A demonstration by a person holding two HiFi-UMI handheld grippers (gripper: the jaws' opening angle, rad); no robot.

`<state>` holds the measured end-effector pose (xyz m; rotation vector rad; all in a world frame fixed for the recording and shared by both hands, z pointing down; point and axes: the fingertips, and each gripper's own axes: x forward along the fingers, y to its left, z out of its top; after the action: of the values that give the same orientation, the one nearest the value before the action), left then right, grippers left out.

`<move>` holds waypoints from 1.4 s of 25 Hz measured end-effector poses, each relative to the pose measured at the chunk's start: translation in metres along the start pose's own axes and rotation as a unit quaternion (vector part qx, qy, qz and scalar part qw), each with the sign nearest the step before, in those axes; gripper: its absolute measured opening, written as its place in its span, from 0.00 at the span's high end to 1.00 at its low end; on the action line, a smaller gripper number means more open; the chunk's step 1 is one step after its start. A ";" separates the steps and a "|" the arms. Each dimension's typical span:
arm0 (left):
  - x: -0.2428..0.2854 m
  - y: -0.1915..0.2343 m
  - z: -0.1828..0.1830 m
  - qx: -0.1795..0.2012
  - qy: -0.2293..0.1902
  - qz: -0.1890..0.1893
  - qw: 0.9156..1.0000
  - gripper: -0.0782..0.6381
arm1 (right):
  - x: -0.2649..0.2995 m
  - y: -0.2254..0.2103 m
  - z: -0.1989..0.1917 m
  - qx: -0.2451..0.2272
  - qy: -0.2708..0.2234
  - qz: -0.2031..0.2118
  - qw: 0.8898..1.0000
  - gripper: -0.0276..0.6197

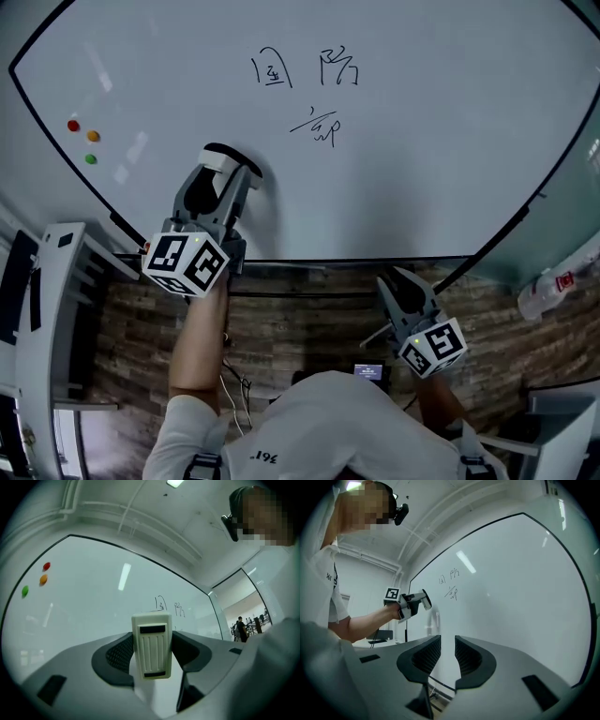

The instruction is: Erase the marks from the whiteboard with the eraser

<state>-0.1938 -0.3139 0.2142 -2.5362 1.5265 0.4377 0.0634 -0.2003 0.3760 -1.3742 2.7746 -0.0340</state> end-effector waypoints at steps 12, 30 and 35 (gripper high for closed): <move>0.075 0.032 0.109 0.174 -0.004 0.122 0.977 0.53 | -0.021 -0.023 -0.009 0.009 -0.006 -0.002 1.000 0.81; 0.114 -0.052 0.087 0.146 -0.051 0.115 0.981 0.54 | -0.032 -0.028 -0.016 0.015 0.012 0.007 1.000 0.81; 0.134 -0.095 0.082 0.140 -0.062 0.102 0.983 0.54 | -0.040 -0.031 -0.019 0.018 0.016 0.003 1.000 0.81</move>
<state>-0.0649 -0.3587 0.0916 -2.1147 1.6758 0.3676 0.1114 -0.1869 0.3980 -1.3684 2.7886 -0.1068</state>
